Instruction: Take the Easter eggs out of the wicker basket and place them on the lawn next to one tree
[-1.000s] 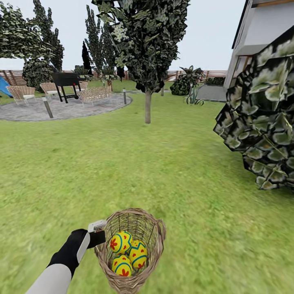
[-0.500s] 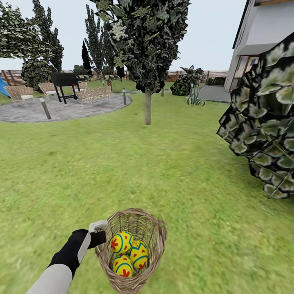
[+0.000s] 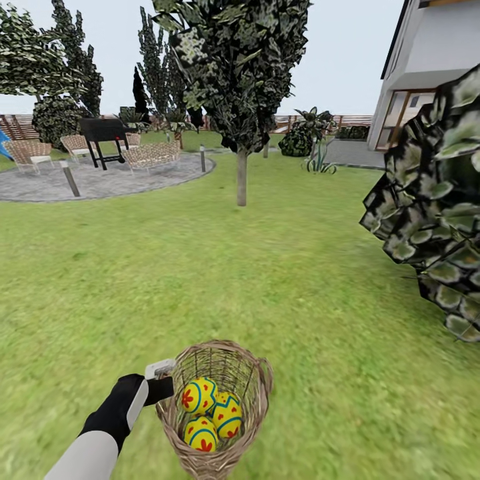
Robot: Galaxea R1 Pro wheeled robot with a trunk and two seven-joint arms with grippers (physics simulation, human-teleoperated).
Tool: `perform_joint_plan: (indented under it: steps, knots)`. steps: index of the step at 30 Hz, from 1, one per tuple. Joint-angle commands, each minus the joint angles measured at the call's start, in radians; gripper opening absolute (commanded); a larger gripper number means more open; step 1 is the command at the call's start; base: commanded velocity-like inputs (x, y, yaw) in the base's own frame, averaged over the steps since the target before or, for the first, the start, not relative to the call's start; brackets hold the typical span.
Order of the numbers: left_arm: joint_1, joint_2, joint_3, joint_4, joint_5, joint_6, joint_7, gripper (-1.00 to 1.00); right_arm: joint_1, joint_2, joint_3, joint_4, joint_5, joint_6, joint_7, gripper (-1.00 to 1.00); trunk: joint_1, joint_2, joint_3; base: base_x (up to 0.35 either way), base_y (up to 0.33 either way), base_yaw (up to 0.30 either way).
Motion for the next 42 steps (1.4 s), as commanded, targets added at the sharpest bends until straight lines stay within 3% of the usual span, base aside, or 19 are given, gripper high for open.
perform_joint_plan:
  steps: [1,42]
  knots:
    - [0.0,0.001,0.0,0.0,0.007,0.0,0.0,-1.0,0.0,0.0,0.0,0.0,0.0,0.0,0.0,1.0,0.0,0.0,0.0,0.321,0.0,0.0]
    - [0.0,0.003,0.001,-0.021,0.007,0.005,0.003,-1.0,0.0,0.0,0.0,0.0,0.0,0.0,0.0,1.0,0.0,0.0,0.0,0.321,0.0,0.0]
